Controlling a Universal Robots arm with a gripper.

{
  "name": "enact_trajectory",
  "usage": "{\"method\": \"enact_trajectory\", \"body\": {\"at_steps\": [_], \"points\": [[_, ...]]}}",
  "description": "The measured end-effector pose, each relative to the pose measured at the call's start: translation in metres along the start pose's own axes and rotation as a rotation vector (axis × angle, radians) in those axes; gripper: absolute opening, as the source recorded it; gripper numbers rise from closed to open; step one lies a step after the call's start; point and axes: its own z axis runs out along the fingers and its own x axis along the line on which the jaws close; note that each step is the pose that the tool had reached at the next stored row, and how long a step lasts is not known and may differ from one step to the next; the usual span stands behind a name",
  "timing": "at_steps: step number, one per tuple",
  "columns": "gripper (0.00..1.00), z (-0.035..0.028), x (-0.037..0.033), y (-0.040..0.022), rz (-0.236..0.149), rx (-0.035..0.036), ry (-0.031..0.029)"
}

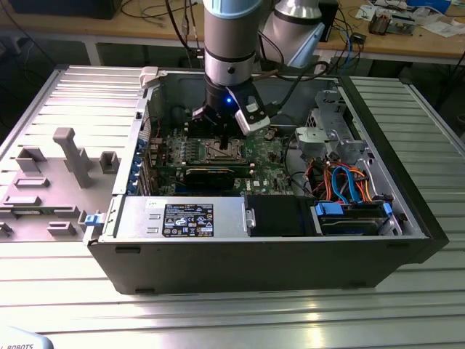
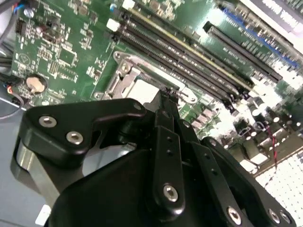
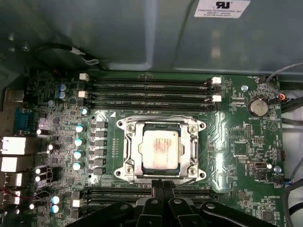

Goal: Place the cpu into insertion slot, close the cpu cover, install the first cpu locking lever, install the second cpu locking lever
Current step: 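Install the second cpu locking lever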

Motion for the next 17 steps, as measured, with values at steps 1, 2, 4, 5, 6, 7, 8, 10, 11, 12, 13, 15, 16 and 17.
{"method": "enact_trajectory", "body": {"at_steps": [1, 2, 4, 5, 6, 7, 8, 10, 11, 12, 13, 15, 16, 17], "points": [[0.11, -0.0002, 0.0001, -0.0022, 0.0, -0.0014, 0.0], [0.11, -0.0004, 0.0001, -0.0047, 0.0, -0.0047, -0.0001], [0.11, -0.0004, 0.0003, -0.0093, 0.0, -0.0195, -0.0005], [0.11, 0.0006, 0.0014, -0.0113, 0.001, -0.0246, -0.0007], [0.11, 0.0021, 0.0028, -0.0121, 0.001, -0.0253, -0.0006], [0.11, 0.0033, 0.0052, -0.0129, 0.001, -0.0258, -0.0006], [0.11, 0.0042, 0.0075, -0.0135, 0.001, -0.0261, -0.0004], [0.11, 0.0056, 0.0111, -0.0141, 0.001, -0.0275, -0.0005], [0.11, 0.0057, 0.0113, -0.0141, 0.001, -0.0277, -0.0005], [0.11, 0.0057, 0.0115, -0.0141, 0.0, -0.0277, -0.0003], [0.11, 0.0057, 0.0116, -0.0141, 0.0, -0.0279, -0.0003], [0.11, 0.0057, 0.0116, -0.0141, 0.001, -0.0282, -0.0003], [0.11, 0.0057, 0.0116, -0.0141, 0.001, -0.0283, -0.0003], [0.11, 0.0057, 0.0116, -0.0141, 0.001, -0.0283, -0.0003]]}}
